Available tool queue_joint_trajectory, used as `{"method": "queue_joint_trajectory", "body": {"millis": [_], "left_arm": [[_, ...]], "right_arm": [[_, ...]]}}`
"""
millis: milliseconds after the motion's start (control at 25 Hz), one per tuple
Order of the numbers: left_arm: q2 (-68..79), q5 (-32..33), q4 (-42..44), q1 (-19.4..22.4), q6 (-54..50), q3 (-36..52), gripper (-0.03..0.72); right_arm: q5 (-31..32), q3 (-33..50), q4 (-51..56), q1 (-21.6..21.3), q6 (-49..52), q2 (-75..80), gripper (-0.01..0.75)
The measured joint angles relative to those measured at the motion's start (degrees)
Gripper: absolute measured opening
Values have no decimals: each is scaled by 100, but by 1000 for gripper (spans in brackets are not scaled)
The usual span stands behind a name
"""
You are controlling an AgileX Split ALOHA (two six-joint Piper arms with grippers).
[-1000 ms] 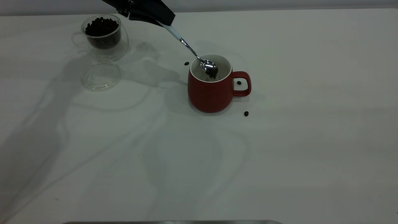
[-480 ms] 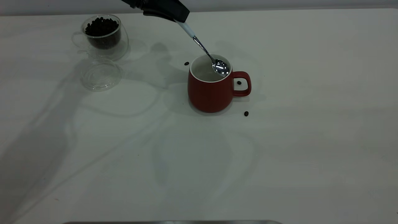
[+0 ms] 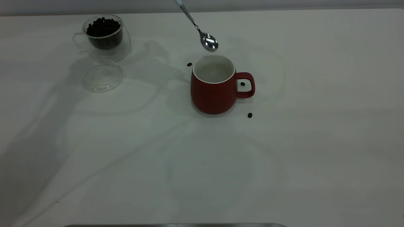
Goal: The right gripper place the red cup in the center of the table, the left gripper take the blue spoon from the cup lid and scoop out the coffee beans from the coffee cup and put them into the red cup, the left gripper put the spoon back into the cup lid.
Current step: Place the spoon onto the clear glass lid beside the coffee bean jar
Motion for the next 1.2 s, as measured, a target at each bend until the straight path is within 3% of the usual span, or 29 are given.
{"method": "queue_joint_trajectory", "body": {"millis": [200, 520, 800, 1200], "left_arm": [[-318, 0, 271, 93, -822, 0, 122], [-509, 0, 853, 646, -2042, 0, 122], [-516, 0, 837, 1114, -2058, 536, 122], [-516, 0, 225, 2153, -1364, 1594, 122]], "right_arm": [[0, 0, 0, 0, 0, 0, 239], [0, 0, 0, 0, 0, 0, 239], [0, 0, 0, 0, 0, 0, 239], [0, 0, 0, 0, 0, 0, 239]]}}
